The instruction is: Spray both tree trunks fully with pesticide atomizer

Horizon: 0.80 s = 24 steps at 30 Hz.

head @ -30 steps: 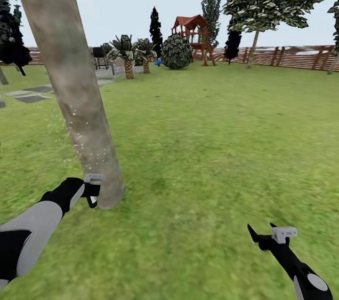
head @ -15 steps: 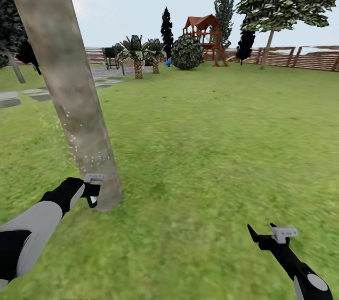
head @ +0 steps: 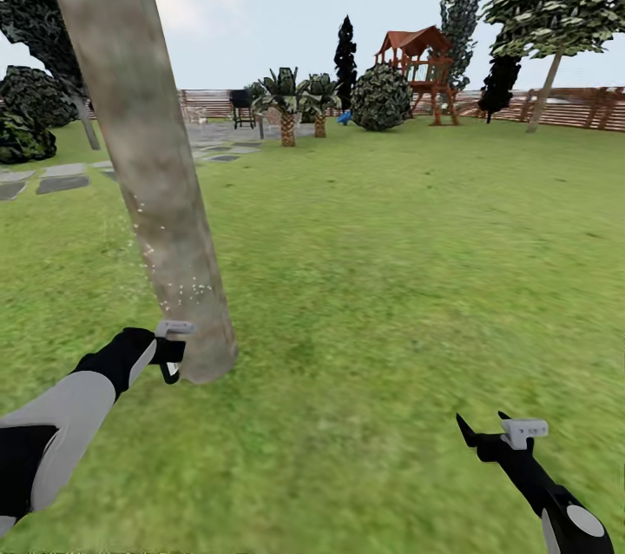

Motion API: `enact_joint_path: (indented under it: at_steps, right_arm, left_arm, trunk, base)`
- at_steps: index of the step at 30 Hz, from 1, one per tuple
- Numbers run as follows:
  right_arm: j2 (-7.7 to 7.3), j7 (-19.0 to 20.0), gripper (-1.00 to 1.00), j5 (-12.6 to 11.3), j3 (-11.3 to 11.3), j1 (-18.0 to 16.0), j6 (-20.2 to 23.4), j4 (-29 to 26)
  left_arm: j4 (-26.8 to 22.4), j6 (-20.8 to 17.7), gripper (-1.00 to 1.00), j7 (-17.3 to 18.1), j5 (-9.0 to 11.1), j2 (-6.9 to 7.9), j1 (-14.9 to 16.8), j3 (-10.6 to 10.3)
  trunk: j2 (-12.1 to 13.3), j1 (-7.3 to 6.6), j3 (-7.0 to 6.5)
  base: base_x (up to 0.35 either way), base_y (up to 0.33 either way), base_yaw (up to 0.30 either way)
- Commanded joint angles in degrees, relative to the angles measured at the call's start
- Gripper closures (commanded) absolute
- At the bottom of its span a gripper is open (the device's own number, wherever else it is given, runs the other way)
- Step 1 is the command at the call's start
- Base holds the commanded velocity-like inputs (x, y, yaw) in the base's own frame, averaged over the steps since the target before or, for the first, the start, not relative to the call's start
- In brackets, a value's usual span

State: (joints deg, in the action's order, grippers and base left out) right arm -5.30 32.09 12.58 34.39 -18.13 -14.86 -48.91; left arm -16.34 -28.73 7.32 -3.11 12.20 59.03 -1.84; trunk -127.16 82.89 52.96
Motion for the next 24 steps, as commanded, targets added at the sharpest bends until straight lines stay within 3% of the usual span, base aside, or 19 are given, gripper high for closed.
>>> enact_joint_path:
  at_steps: [1,7,18,24]
  right_arm:
    - [0.03,0.2,-1.00,0.6,0.2,-0.1,-0.4,0.0]
    - [0.03,0.2,-1.00,0.6,0.2,-0.1,-0.4,0.0]
    - [0.03,0.2,-1.00,0.6,0.2,-0.1,-0.4,0.0]
    - [0.03,0.3,-1.00,0.6,0.2,-0.1,-0.4,0.0]
  left_arm:
    - [-0.1,-0.3,1.00,0.3,-0.4,0.02,0.0,-0.2]
    - [-0.1,-0.3,1.00,0.3,-0.4,0.01,0.0,-0.2]
    - [-0.1,-0.3,1.00,0.3,-0.4,0.01,0.0,-0.2]
    - [-0.1,-0.3,1.00,0.3,-0.4,0.01,0.0,-0.2]
  trunk:
    - [0.0,-0.01,0.05]
    - [0.0,-0.01,0.05]
    - [0.0,-0.01,0.05]
    - [0.0,-0.01,0.05]
  base:
    - [0.002,-0.269,0.036]
    - [0.000,-0.269,0.097]
    - [0.006,-0.269,0.253]
    - [0.139,-0.265,0.028]
